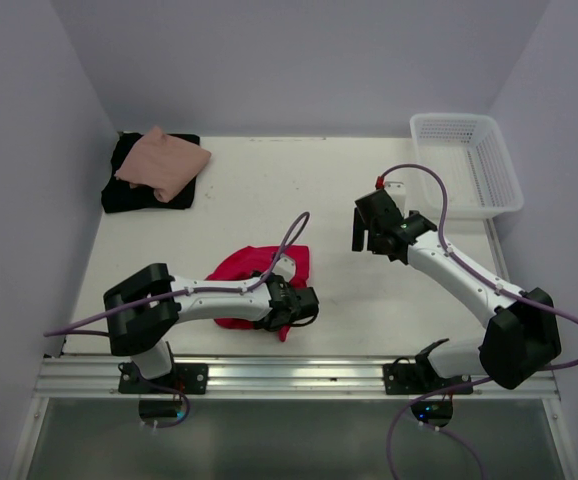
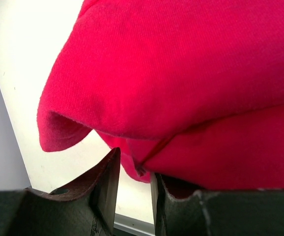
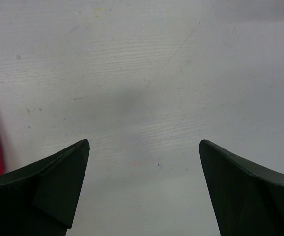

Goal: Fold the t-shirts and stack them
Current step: Flatten the tshirt out

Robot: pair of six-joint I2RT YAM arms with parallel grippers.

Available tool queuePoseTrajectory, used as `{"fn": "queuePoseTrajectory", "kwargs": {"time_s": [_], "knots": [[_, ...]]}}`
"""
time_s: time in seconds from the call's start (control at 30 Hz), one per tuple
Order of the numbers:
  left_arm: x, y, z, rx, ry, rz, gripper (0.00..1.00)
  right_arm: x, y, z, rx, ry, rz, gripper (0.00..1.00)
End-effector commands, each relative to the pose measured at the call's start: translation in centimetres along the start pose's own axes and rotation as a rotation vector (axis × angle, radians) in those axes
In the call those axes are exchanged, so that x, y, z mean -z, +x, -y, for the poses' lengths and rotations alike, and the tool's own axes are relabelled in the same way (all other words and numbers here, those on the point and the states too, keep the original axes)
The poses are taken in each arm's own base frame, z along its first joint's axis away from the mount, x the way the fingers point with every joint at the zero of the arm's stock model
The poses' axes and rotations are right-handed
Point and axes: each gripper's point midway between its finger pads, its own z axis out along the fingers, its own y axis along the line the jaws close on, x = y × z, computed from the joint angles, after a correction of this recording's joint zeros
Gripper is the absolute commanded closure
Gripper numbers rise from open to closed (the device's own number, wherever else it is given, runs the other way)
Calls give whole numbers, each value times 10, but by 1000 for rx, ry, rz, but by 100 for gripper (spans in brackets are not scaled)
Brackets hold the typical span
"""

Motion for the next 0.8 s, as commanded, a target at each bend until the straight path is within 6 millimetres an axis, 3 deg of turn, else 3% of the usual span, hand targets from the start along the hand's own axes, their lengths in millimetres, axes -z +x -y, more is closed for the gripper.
{"fn": "queuePoseTrajectory", "kwargs": {"time_s": [0.0,0.5,0.77], "knots": [[1,1,-9,53,-35,7,66,-1,-3,0,-11,2,10,2],[-4,19,-17,54,-98,-46,69,-3,-1,1,-11,6,8,2],[-6,18,-15,56,-86,-30,73,-2,-3,1,-13,4,12,2]]}}
